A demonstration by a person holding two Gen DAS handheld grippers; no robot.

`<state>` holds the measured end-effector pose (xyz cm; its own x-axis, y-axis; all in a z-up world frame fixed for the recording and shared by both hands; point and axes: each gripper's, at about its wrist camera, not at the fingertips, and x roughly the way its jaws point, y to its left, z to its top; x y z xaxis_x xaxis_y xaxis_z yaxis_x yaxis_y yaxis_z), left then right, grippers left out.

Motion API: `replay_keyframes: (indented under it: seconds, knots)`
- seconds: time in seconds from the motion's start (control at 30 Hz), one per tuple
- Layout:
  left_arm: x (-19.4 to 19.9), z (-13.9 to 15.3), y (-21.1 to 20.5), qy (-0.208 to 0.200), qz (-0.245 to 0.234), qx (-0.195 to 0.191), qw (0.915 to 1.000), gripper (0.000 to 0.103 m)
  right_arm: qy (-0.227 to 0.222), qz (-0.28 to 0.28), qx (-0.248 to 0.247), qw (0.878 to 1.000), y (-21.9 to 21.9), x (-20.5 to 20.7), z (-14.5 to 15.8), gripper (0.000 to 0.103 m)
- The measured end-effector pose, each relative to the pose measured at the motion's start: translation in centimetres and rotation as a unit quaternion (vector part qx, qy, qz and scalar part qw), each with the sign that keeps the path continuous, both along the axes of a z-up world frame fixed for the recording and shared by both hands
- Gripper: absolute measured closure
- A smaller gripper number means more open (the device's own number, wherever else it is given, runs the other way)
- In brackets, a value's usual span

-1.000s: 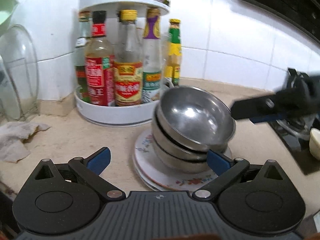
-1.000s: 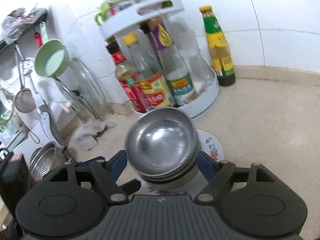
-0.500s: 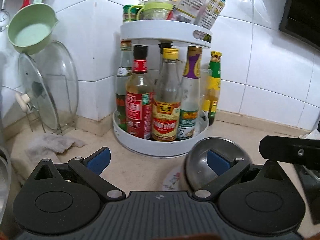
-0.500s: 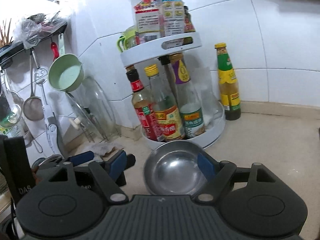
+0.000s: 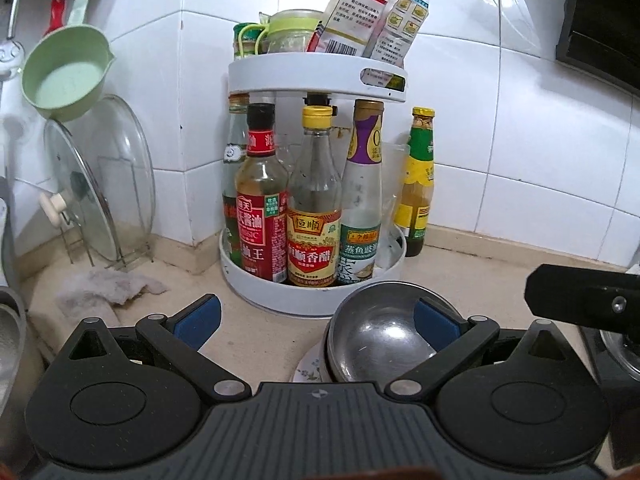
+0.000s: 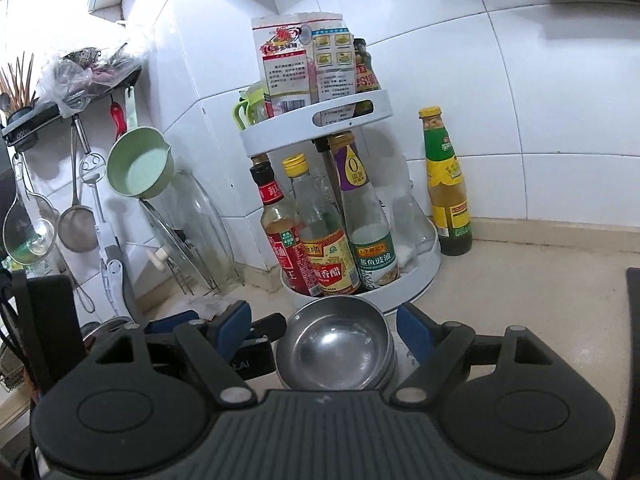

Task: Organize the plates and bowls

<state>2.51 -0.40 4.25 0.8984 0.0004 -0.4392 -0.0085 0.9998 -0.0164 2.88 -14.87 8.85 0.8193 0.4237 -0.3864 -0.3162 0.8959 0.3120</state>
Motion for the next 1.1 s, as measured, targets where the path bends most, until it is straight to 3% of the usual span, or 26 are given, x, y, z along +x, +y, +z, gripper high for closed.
replay_keyframes:
  seconds: [0.27, 0.5, 0.83, 1.1]
  knots:
    - [-0.4, 0.3, -0.7, -0.004, 0.007, 0.005, 1.0, 0.0, -0.001, 0.002, 0.003, 1.0, -0.9, -0.4, -0.1, 0.025]
    - [-0.2, 0.2, -0.3, 0.001, 0.003, -0.026, 0.9997, 0.0, -0.006, -0.01, 0.008, 1.0, -2.0, -0.7, -0.1, 0.025]
    - [-0.1, 0.4, -1.0, -0.007, 0.009, -0.02, 0.9997, 0.0, -0.003, -0.051, -0.011, 0.999, -2.9, -0.3, -0.5, 0.025]
    - [0.1, 0.7, -1.2, -0.024, 0.024, -0.002, 0.9994, 0.0, -0.018, -0.039, -0.015, 0.999, -2.8, -0.9, -0.5, 0.025]
